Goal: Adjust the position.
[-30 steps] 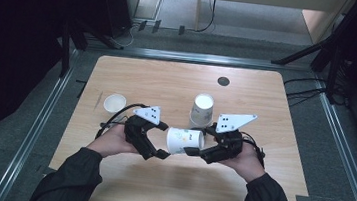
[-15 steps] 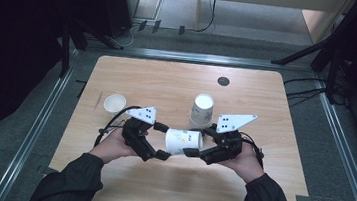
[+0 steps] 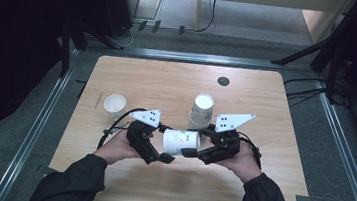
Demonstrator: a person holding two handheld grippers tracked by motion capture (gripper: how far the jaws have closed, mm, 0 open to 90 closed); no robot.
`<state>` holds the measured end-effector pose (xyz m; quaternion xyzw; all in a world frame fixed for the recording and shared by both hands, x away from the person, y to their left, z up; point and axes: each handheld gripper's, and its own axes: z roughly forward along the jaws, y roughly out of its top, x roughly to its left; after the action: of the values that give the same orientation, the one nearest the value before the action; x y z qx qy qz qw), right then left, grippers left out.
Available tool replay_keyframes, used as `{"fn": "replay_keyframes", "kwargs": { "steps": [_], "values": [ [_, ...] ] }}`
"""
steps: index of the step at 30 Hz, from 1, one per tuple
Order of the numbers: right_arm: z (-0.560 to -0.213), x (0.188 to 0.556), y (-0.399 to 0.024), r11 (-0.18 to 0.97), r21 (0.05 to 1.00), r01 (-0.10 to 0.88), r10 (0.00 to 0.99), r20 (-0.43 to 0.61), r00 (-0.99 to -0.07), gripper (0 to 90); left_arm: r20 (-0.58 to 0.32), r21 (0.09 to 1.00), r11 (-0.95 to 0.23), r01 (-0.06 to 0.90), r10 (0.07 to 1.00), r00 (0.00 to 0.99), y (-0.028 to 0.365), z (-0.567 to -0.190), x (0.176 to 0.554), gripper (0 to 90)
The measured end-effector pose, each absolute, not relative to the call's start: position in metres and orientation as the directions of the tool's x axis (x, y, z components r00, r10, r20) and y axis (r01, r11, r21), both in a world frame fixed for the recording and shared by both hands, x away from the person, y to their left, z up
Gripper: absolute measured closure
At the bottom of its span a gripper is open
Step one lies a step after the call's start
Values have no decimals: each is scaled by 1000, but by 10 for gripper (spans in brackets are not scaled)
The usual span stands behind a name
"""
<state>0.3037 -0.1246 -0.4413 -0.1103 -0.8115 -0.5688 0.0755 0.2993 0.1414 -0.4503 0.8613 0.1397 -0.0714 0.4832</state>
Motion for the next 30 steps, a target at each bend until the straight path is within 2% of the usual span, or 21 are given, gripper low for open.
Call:
{"fn": "replay_keyframes", "kwargs": {
  "steps": [8, 9, 16, 30],
  "values": [
    [-442, 304, -124, 320, 907, 273, 73, 264, -962, 332, -247, 832, -472, 291, 155, 956, 143, -449, 299, 76],
    [-442, 304, -124, 325, 904, 277, 71, 269, -961, 332, -249, 836, -467, 287, 142, 958, 144, -449, 299, 133],
    [-444, 303, -121, 341, 898, 277, 73, 268, -961, 331, -239, 837, -473, 275, 136, 961, 144, -448, 298, 191],
    [-445, 303, -122, 343, 898, 277, 75, 267, -961, 320, -224, 846, -463, 265, 142, 964, 147, -446, 297, 215]
  ]
}}
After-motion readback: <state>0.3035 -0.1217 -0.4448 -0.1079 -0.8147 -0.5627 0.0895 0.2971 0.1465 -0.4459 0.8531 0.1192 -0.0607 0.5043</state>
